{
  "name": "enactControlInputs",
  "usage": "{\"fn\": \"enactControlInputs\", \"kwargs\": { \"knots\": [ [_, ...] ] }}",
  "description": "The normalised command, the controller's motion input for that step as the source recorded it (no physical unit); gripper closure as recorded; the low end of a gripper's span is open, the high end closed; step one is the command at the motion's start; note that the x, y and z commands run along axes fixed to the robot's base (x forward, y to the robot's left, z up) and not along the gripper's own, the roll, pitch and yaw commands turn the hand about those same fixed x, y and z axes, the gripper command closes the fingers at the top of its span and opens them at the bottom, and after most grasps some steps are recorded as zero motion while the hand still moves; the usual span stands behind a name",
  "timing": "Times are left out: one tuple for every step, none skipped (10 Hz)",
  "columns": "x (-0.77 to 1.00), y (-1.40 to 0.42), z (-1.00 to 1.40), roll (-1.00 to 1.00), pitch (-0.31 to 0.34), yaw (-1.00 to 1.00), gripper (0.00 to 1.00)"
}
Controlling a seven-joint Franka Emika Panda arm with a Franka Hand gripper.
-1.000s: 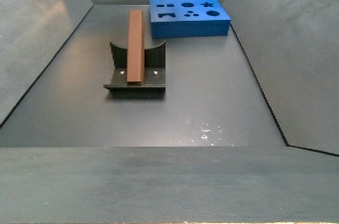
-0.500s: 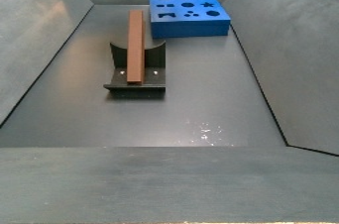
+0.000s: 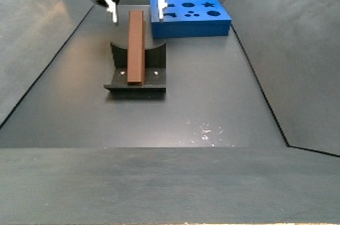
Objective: Pick up the arch object. Move up. Place the arch object on the fixture. Regrasp the arch object. Rotate the arch object. Move to above the board. Insert the arch object.
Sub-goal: Regrasp the arch object, then rotate the arch object.
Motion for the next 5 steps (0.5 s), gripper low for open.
{"fn": "enactControlInputs", "kwargs": {
  "knots": [
    [0.17, -0.04, -0.49, 0.10, -0.004, 0.05, 0.00],
    [0.12, -0.04, -0.30, 0.09, 0.009, 0.04, 0.00],
    [0.00, 0.00, 0.00, 0.00, 0.000, 0.00, 1.00],
    [-1.00, 0.38, 0.93, 0.00, 0.000, 0.00, 1.00],
    [-1.00, 0.38, 0.93, -0.04, -0.034, 0.01, 1.00]
  ]
}}
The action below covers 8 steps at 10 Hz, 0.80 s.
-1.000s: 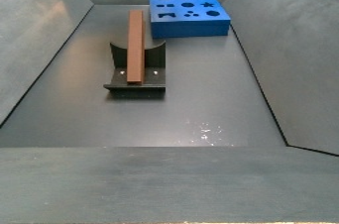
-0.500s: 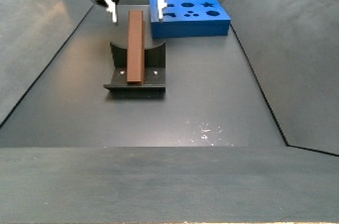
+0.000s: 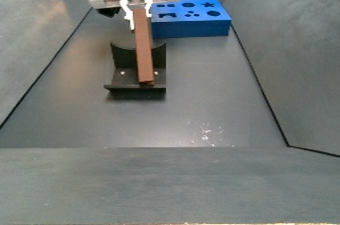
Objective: Pick up the arch object. Move up. Place the arch object on the fixture. Regrasp the arch object. Rotate the arch object. Move to above the board. Insert the arch object.
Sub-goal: Rotate the arch object.
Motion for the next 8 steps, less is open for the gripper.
{"fn": "enactControlInputs", "kwargs": {
  "knots": [
    [-1.00, 0.35, 0.91, -0.08, -0.062, 0.00, 1.00],
    [-1.00, 0.30, 0.88, -0.11, -0.096, -0.01, 1.00],
    [-1.00, 0.27, 0.85, -0.13, -0.115, -0.03, 1.00],
    [-1.00, 0.26, 0.82, -0.14, -0.121, -0.04, 1.00],
    [-1.00, 0.23, 0.77, -0.14, -0.130, -0.07, 1.00],
    [-1.00, 0.21, 0.73, -0.14, -0.130, -0.09, 1.00],
    [-1.00, 0.18, 0.67, -0.14, -0.124, -0.10, 1.00],
    [-1.00, 0.17, 0.63, -0.14, -0.118, -0.11, 1.00]
  ]
}}
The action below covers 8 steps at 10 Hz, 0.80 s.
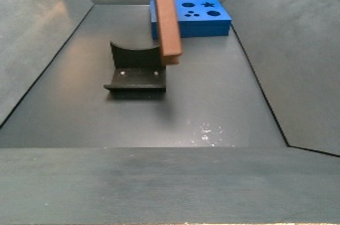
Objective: Pick up the arch object. Move up. Place the arch object on the fixture. Regrasp the arch object. Rotate the arch object. Move to above the board. Insert the arch object.
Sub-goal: Rotate the arch object.
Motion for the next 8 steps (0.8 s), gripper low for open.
{"fn": "enactControlInputs", "kwargs": {
  "knots": [
    [-1.00, 0.14, 0.52, -0.15, -0.097, -0.12, 1.00],
    [-1.00, 0.13, 0.47, -0.15, -0.088, -0.13, 1.00],
    [-1.00, 0.12, 0.39, -0.15, -0.076, -0.12, 1.00],
    [-1.00, 0.10, 0.29, -0.14, -0.063, -0.12, 1.00],
    [-1.00, 0.09, 0.24, -0.14, -0.048, -0.11, 1.00],
    [-1.00, 0.08, 0.21, -0.14, -0.040, -0.11, 1.00],
    [-1.00, 0.08, 0.17, -0.15, -0.038, -0.10, 1.00],
    [-1.00, 0.07, 0.15, -0.16, -0.036, -0.09, 1.00]
  ]
}}
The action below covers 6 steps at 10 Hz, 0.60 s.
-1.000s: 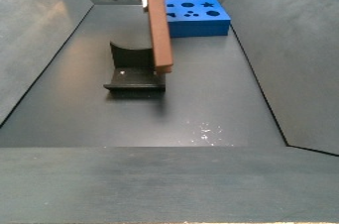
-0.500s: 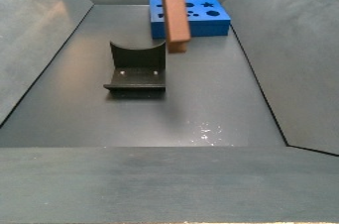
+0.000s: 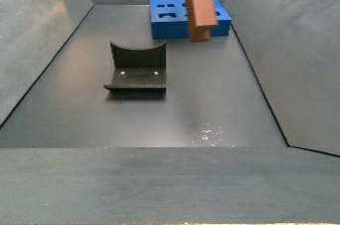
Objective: Pick up the arch object. Move up. Place the arch object on the fixture. Regrasp the arch object. Rotate the arch object. Move to above the board. Insert the arch object.
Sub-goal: Rotate the arch object.
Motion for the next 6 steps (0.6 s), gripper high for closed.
{"fn": "enactControlInputs", "kwargs": {
  "knots": [
    [-0.92, 0.06, 0.11, -0.16, -0.037, -0.08, 1.00],
    [-0.83, 0.05, 0.08, -0.16, -0.039, -0.08, 1.00],
    [-0.76, 0.04, 0.07, -0.16, -0.041, -0.07, 1.00],
    [-0.63, 0.04, 0.06, -0.16, -0.046, -0.07, 1.00],
    [-0.54, 0.04, 0.05, -0.16, -0.050, -0.07, 1.00],
    [-0.41, 0.04, 0.05, -0.17, -0.058, -0.07, 1.00]
  ]
}}
